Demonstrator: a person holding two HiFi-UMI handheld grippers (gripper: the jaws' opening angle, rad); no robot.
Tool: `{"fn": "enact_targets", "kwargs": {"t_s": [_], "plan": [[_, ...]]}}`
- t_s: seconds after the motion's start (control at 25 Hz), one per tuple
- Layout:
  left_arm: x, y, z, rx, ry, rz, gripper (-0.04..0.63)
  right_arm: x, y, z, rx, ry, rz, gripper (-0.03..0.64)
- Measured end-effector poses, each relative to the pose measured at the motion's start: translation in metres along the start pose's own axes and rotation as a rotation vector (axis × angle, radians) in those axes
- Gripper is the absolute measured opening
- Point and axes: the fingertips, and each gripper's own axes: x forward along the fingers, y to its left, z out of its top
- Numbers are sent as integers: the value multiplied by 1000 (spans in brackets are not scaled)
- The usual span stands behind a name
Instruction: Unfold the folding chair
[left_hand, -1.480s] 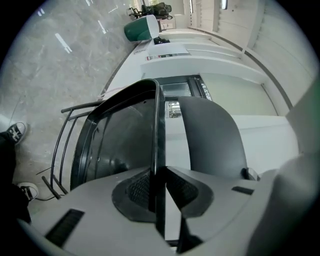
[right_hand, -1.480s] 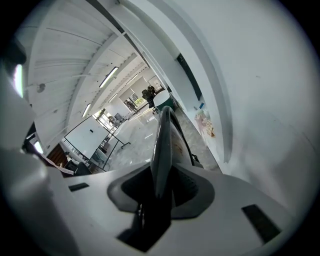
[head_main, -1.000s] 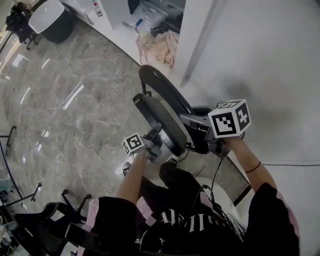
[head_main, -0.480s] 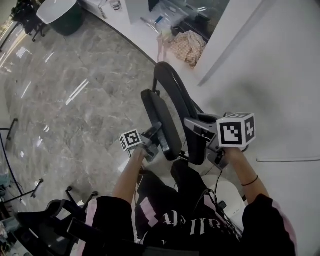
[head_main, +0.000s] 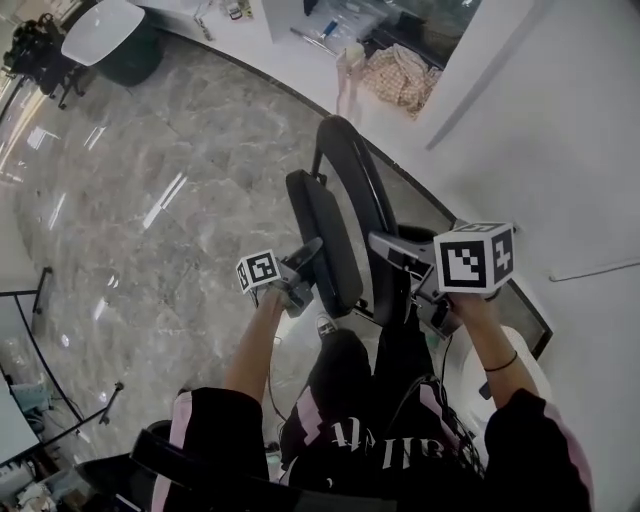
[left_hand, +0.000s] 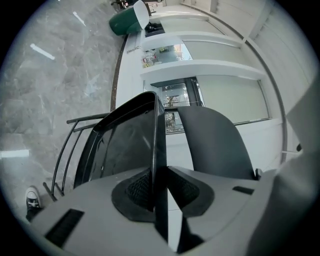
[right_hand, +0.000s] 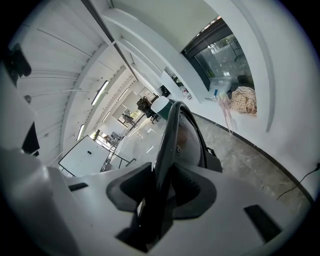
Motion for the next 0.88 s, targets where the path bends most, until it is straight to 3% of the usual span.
{"fn": "enact_targets", "kwargs": {"t_s": [0.24, 0.44, 0.64, 0.88], "plan": [[-41, 13, 14, -16, -5, -59, 64, 32, 36, -11, -22, 2, 27, 132], [-56, 17, 21, -27, -9, -108, 66, 28, 27, -11, 3, -6, 14, 132], [-90, 58, 37, -51, -64, -43, 91, 13, -18, -11, 31, 12, -41, 132], [-115, 96, 48, -45, -73, 19, 124, 5, -62, -15, 5, 68, -109, 132]]}}
